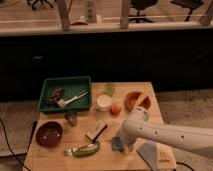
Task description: Wipe purple bowl with sponge
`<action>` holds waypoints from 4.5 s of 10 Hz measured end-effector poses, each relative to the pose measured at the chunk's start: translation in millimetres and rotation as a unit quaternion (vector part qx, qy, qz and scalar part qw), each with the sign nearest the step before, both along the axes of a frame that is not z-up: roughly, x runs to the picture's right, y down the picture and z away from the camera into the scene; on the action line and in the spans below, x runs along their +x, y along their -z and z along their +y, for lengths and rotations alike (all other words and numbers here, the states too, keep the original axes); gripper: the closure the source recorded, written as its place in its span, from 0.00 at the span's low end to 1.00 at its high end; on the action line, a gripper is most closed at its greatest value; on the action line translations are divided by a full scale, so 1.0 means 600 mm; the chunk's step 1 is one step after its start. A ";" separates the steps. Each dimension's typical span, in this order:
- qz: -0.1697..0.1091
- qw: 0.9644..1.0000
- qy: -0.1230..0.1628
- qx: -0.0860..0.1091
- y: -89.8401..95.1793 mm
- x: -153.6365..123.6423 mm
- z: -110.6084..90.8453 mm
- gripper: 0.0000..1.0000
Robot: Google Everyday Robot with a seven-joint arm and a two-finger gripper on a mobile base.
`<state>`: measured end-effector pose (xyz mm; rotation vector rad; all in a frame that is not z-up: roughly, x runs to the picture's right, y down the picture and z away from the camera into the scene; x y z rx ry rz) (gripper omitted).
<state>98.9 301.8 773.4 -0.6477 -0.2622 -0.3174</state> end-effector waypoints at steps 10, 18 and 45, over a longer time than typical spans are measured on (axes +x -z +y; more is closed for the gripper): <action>-0.007 0.999 0.032 0.012 0.042 -0.015 -0.015 1.00; -0.006 0.997 0.067 0.028 0.106 -0.050 -0.074 1.00; -0.029 0.988 0.136 0.065 0.145 -0.293 -0.154 1.00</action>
